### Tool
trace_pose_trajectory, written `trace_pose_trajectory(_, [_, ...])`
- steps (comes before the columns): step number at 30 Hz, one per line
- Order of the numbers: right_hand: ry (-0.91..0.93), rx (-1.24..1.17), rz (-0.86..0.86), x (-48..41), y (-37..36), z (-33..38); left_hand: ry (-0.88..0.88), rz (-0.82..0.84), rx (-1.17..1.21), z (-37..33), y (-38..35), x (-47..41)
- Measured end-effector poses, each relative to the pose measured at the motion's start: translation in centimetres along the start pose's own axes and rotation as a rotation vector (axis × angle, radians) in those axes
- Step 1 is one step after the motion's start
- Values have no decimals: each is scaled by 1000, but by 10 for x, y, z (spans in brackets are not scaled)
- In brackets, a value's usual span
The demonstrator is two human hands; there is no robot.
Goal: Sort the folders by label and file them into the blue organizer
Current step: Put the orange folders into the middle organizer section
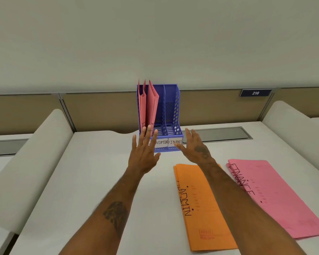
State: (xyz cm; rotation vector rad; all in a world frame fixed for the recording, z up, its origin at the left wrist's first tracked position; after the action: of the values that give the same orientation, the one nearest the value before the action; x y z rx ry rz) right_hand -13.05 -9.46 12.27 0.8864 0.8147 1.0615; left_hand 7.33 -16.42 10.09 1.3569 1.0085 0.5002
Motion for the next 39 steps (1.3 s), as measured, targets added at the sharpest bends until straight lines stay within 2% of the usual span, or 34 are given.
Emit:
trace_pose_trajectory(5, [-100,66,51,47,-1,-57,-3,85,-11,-39,-25,28])
trace_pose_trajectory(14, [-188,36,203,118,-3,-151,34,261,61,-120,-71,80])
trace_pose_trajectory(20, [-189,92,337,144,-15,-197,141,391,79,-160,-98,109])
trace_pose_trajectory(25, [-217,91,441,162,-40,-216,230,580,91,-180,-120,133])
trace_pose_trajectory(32, [-342,75,416,175,-58,-230,502,485,210,-188,-129,144])
trace_pose_trajectory(39, [-434,-56,279,169,-63,-220,683,597,331,-194,-131,131])
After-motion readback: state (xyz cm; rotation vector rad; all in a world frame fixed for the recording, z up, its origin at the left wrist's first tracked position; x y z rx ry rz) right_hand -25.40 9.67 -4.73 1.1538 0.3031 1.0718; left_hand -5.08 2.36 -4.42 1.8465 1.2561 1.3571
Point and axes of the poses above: each hand's wrist, its own x-axis away from the middle knuckle, its own y-axis out of the back of the hand, z = x × y, the point moved 2 cm from there along -x, towards the middle knuckle, and after that the axes turned 6 degrees about y, right-handed, at the moved point
